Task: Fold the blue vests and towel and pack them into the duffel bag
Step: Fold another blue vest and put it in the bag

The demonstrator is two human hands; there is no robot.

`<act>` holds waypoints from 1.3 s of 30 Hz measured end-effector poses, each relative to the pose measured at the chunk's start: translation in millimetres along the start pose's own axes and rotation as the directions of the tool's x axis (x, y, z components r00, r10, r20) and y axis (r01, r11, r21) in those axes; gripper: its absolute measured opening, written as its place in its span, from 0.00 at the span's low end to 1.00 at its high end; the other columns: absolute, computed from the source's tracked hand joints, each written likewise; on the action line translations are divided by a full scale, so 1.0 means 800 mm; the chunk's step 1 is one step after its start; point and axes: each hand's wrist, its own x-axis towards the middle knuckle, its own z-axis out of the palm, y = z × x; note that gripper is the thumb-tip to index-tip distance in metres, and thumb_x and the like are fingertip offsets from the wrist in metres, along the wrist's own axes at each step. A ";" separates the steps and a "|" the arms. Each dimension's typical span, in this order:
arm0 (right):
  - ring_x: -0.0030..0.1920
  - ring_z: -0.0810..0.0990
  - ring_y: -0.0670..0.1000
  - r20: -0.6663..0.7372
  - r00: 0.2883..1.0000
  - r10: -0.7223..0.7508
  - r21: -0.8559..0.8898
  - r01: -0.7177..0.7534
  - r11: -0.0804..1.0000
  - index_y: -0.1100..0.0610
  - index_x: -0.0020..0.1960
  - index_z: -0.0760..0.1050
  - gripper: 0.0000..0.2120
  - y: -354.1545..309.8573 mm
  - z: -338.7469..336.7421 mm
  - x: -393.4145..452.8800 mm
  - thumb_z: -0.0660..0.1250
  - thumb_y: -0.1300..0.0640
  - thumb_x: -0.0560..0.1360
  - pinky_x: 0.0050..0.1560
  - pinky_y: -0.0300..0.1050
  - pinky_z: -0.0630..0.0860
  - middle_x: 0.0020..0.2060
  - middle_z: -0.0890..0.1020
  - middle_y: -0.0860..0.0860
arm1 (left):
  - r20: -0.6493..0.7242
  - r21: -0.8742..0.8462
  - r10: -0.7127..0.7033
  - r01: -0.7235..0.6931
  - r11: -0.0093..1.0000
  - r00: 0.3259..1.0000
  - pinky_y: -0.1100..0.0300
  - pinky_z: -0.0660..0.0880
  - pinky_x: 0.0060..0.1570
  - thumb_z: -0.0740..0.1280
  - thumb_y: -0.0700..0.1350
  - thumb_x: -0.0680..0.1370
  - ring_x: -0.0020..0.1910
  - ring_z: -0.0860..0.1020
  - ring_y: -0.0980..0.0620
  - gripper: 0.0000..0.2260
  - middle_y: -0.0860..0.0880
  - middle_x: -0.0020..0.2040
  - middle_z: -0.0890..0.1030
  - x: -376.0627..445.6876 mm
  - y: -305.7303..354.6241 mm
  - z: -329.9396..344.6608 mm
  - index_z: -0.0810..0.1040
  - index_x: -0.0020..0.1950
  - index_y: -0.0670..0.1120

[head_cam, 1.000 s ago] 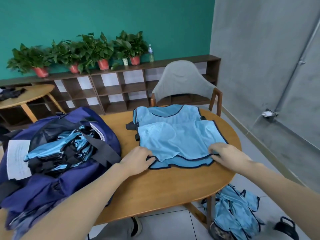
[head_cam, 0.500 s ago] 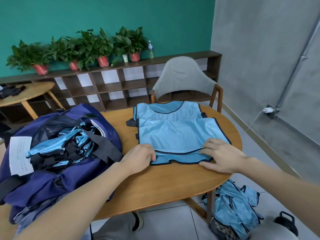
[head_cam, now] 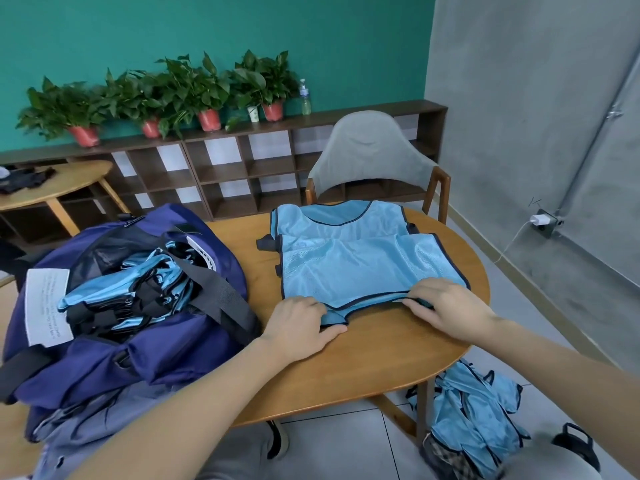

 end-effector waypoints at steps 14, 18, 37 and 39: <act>0.45 0.80 0.42 -0.159 0.960 0.229 0.190 -0.198 0.962 0.52 0.50 0.84 0.14 -0.016 -0.014 0.022 0.64 0.44 0.79 0.47 0.42 0.80 0.43 0.81 0.41 | 0.035 0.086 -0.253 0.250 0.965 0.967 0.57 0.66 0.34 0.47 0.81 0.71 0.33 0.73 0.51 0.37 0.52 0.34 0.75 0.011 0.054 -0.026 0.72 0.32 0.49; 0.44 0.80 0.41 -0.160 0.961 0.224 0.183 -0.194 0.964 0.52 0.49 0.84 0.13 -0.019 -0.016 0.026 0.65 0.44 0.79 0.47 0.41 0.80 0.43 0.81 0.41 | 0.067 0.070 -0.297 0.292 0.954 0.953 0.57 0.66 0.34 0.49 0.77 0.74 0.32 0.72 0.50 0.34 0.52 0.30 0.71 0.031 0.075 -0.041 0.71 0.32 0.48; 0.47 0.81 0.52 -0.239 0.927 0.288 -0.155 -0.329 0.931 0.56 0.47 0.85 0.04 0.024 -0.053 0.030 0.73 0.58 0.73 0.51 0.50 0.77 0.46 0.84 0.49 | -0.409 -0.351 -0.266 0.118 0.929 0.873 0.51 0.81 0.49 0.68 0.39 0.78 0.48 0.82 0.46 0.08 0.48 0.55 0.82 0.036 -0.044 -0.081 0.84 0.55 0.40; 0.45 0.81 0.53 -0.256 0.921 0.295 -0.157 -0.341 0.927 0.57 0.46 0.85 0.04 0.027 -0.067 0.039 0.74 0.58 0.73 0.47 0.49 0.78 0.44 0.84 0.49 | -0.471 -0.373 -0.272 0.090 0.923 0.839 0.53 0.80 0.50 0.69 0.39 0.78 0.48 0.81 0.46 0.07 0.47 0.53 0.82 0.045 -0.058 -0.103 0.85 0.54 0.40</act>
